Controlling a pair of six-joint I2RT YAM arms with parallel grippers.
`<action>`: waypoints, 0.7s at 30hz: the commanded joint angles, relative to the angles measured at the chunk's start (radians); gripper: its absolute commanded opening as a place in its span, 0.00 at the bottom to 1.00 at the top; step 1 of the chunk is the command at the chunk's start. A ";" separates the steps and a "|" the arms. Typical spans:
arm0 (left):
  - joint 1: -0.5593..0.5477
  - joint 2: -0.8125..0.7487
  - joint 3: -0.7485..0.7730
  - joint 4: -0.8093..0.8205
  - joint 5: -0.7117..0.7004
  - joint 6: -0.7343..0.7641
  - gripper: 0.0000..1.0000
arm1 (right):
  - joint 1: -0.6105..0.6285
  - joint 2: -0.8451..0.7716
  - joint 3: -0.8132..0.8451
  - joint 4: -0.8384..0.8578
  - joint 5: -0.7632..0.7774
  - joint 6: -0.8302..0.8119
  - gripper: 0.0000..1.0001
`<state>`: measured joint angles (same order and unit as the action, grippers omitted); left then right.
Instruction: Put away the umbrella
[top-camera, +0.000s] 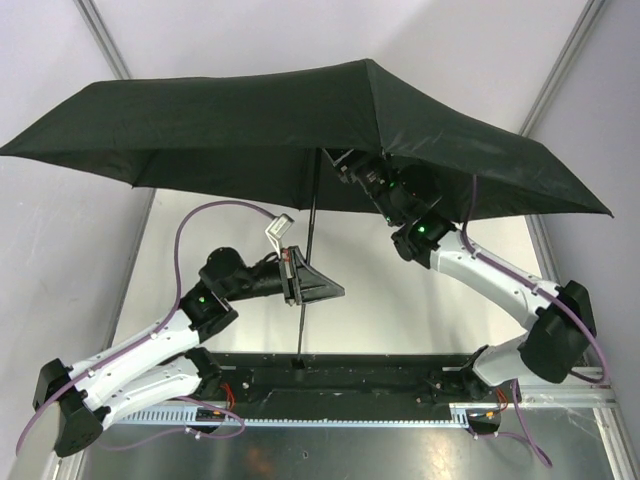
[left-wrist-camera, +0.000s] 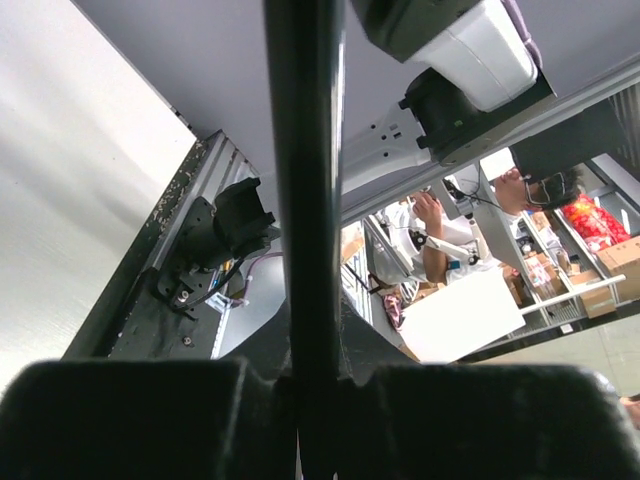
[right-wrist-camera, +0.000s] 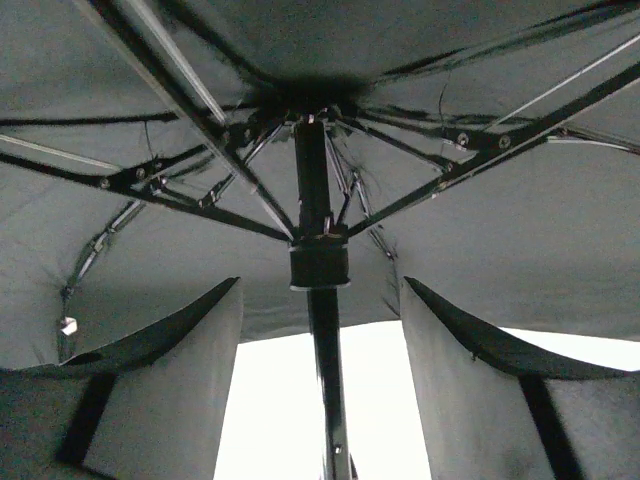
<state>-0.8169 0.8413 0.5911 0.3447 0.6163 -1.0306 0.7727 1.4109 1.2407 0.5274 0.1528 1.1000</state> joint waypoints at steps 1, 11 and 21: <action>0.001 -0.036 0.004 0.162 0.050 0.011 0.00 | -0.041 0.062 -0.001 0.238 -0.091 0.094 0.62; -0.001 -0.057 -0.041 0.194 0.054 -0.027 0.00 | -0.096 0.149 0.041 0.418 -0.165 0.173 0.10; 0.235 0.093 0.082 0.201 0.242 -0.119 0.00 | -0.049 0.064 0.006 0.119 -0.272 0.071 0.00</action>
<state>-0.7147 0.8665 0.5556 0.4324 0.7322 -1.1118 0.6952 1.5513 1.2400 0.7734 -0.0071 1.2247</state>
